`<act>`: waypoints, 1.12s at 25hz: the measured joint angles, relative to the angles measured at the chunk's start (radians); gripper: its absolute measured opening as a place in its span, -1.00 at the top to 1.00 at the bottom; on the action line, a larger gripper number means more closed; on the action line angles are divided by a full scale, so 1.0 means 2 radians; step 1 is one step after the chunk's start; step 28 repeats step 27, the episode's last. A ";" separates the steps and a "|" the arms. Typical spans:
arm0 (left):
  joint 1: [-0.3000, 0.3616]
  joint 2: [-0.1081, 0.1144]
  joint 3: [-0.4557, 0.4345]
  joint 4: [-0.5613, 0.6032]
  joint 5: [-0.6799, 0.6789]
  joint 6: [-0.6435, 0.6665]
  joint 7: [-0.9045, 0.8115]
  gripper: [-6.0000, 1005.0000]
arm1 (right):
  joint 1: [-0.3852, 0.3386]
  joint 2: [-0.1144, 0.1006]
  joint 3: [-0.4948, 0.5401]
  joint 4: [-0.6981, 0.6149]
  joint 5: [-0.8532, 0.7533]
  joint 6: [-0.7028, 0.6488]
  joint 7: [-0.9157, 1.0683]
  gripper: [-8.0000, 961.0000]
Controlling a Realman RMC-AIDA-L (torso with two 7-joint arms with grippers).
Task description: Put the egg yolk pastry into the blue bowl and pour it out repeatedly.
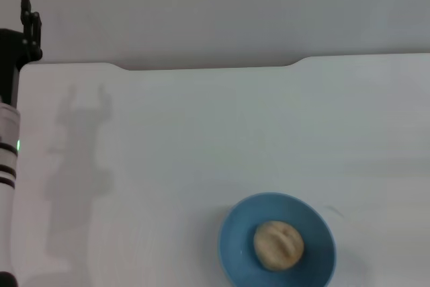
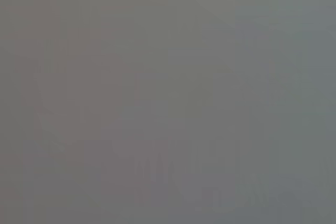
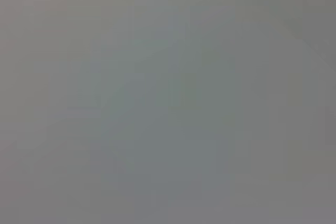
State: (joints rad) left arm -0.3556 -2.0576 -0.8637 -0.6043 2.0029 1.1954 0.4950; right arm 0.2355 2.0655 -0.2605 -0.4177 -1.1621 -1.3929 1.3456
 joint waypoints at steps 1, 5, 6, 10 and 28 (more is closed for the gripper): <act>0.000 0.001 -0.001 0.012 0.005 -0.013 -0.050 -0.14 | 0.001 0.001 0.019 0.025 0.000 0.000 -0.088 -0.07; -0.003 0.002 0.001 0.033 0.012 -0.028 -0.105 -0.14 | 0.007 0.003 0.051 0.078 0.001 0.001 -0.253 -0.07; -0.004 0.002 0.002 0.037 0.015 -0.032 -0.117 -0.14 | 0.010 0.003 0.064 0.103 0.002 0.001 -0.317 -0.07; -0.006 0.001 0.005 0.070 0.051 -0.048 -0.186 -0.14 | 0.023 0.005 0.129 0.197 0.003 0.002 -0.549 -0.07; 0.023 -0.003 0.032 0.104 0.064 -0.029 -0.228 -0.14 | 0.052 0.006 0.152 0.281 0.001 0.046 -0.617 -0.07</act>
